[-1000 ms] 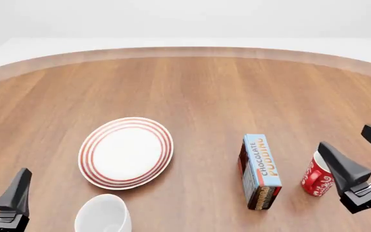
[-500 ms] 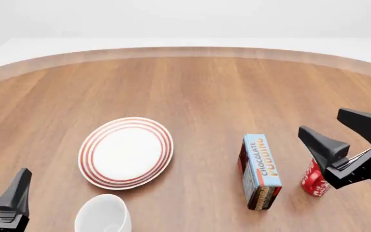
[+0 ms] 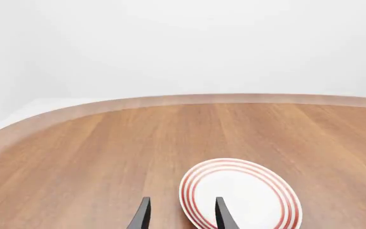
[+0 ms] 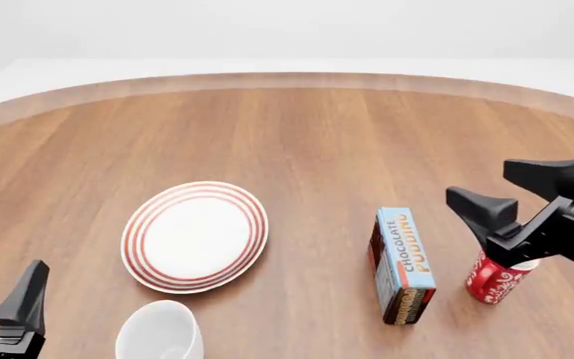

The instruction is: Pick up the white mug and put it on the plate, and put the chocolate pudding to the right of the plate.

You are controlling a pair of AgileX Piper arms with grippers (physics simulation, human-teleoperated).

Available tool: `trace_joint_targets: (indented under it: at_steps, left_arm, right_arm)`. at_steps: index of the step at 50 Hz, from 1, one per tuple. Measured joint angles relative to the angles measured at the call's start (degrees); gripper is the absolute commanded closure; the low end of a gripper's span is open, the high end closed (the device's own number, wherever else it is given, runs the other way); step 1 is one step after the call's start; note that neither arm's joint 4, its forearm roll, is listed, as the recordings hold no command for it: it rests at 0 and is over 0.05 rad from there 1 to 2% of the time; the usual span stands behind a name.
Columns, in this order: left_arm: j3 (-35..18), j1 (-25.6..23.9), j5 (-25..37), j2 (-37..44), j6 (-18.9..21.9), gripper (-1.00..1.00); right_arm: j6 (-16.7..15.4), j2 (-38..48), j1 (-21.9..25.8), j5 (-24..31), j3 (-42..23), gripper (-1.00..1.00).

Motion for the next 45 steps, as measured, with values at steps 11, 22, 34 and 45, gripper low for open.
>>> trace_joint_targets:
  at_steps: [11, 22, 34, 45]
  left_arm:
    - [0.0, 0.0, 0.0, 0.0, 0.0, -1.0]
    - [0.0, 0.0, 0.0, 0.0, 0.0, -1.0]
    - [0.0, 0.0, 0.0, 0.0, 0.0, -1.0]
    - [0.0, 0.0, 0.0, 0.0, 0.0, -1.0]
  right_arm:
    - [-0.36, 1.84, 0.05, 3.89, -2.58, -1.0]
    - [-0.1, 3.74, -0.13, 7.26, -5.18, -1.0]
    - [0.71, 6.44, 0.12, 10.5, -8.53, -1.0]
    - [2.86, 9.32, 0.52, 12.82, -11.72, -1.0]
